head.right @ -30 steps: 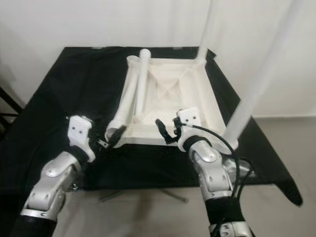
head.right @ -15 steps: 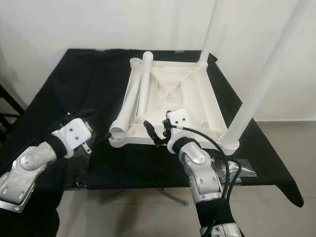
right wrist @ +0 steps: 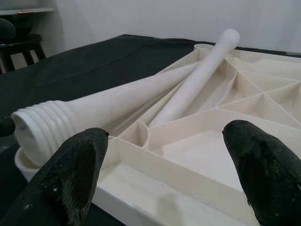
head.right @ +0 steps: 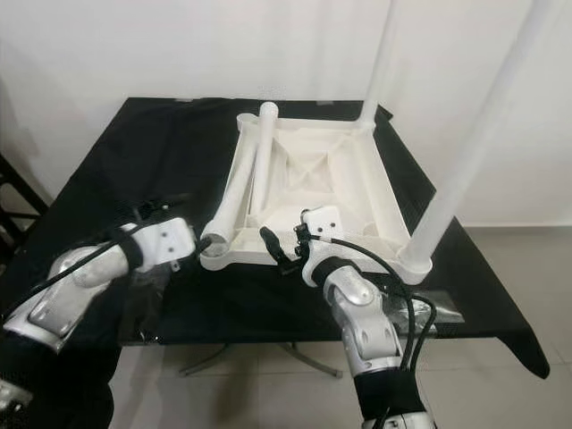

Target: Building children table

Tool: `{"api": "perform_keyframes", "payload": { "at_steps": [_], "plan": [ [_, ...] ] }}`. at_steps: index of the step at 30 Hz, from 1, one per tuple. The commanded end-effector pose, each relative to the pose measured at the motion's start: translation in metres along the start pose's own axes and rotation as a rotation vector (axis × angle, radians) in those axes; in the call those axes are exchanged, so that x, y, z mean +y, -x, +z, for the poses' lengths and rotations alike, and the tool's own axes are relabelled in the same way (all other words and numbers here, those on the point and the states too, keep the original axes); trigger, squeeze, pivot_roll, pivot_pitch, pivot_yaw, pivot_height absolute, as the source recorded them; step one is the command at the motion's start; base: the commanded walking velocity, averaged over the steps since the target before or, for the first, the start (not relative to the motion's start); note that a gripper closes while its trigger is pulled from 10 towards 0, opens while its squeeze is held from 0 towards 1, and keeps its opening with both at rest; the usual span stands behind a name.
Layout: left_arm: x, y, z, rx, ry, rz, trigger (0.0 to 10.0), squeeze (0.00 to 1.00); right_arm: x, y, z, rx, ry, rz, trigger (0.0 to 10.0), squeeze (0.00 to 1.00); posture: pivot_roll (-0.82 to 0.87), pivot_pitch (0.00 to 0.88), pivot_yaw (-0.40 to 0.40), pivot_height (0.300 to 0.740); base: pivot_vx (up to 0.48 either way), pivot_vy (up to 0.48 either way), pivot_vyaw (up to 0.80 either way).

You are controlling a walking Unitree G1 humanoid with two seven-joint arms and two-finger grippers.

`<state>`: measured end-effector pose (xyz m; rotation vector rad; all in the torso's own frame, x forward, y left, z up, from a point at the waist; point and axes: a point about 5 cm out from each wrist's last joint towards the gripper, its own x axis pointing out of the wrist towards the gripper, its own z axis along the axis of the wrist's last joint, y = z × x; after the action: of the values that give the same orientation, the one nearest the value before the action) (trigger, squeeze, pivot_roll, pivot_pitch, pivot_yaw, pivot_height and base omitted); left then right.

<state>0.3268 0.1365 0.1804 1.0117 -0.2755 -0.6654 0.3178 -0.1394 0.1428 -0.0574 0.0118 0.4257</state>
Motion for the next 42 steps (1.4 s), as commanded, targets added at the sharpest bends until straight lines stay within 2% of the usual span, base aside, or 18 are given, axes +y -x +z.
{"api": "perform_keyframes", "payload": {
  "at_steps": [1,8,18,19,23,26,33,34,35,42],
  "plan": [
    [-0.007,-0.009,0.000,0.002,-0.042,-0.040,10.0,0.00,-0.001,0.002,-0.001,0.007,-0.010,-0.008,10.0,0.00,-0.04,0.024,-0.018,0.740,0.000,0.000,0.00],
    [-0.003,-0.022,-0.004,0.012,-0.108,-0.042,10.0,0.00,-0.001,0.002,0.000,0.005,-0.016,-0.011,10.0,0.00,-0.04,0.035,-0.014,0.740,0.000,0.000,0.00],
    [-0.002,-0.032,-0.003,0.015,-0.129,0.016,10.0,0.00,-0.001,0.002,0.000,0.004,-0.018,-0.014,10.0,0.00,-0.04,0.039,-0.013,0.740,0.000,0.000,0.00],
    [-0.005,-0.040,0.001,0.011,-0.133,0.032,10.0,0.00,-0.001,0.001,0.001,0.005,-0.016,-0.014,10.0,0.00,-0.05,0.042,-0.011,0.740,0.000,0.000,0.00],
    [-0.009,-0.048,0.005,0.015,-0.137,0.042,10.0,0.00,-0.001,0.001,0.001,0.004,-0.014,-0.016,10.0,0.00,-0.05,0.042,-0.010,0.740,0.000,0.000,0.00],
    [-0.018,-0.059,0.010,0.019,-0.145,0.035,10.0,0.00,-0.001,0.001,0.001,0.004,-0.013,-0.017,10.0,0.00,-0.06,0.045,-0.008,0.740,0.000,0.000,0.00],
    [-0.022,-0.069,0.008,0.063,-0.162,0.032,10.0,0.00,-0.001,0.001,0.002,0.004,-0.013,-0.018,10.0,0.00,-0.06,0.047,-0.008,0.740,0.000,0.000,0.00],
    [-0.022,-0.071,0.006,0.088,-0.169,0.032,5.3,0.00,-0.001,0.001,0.002,0.004,-0.013,-0.018,10.0,0.00,-0.06,0.047,-0.008,0.740,0.000,0.000,0.00],
    [-0.022,-0.073,0.004,0.114,-0.169,0.034,0.0,0.00,-0.001,0.001,0.002,0.005,-0.013,-0.018,10.0,0.00,-0.07,0.049,-0.007,0.740,0.000,0.000,0.00],
    [-0.017,-0.077,-0.002,0.183,-0.158,0.066,0.0,0.00,-0.001,0.002,0.002,0.004,-0.010,-0.019,10.0,0.00,-0.07,0.050,-0.005,0.740,0.000,0.000,0.00]
  ]
}}
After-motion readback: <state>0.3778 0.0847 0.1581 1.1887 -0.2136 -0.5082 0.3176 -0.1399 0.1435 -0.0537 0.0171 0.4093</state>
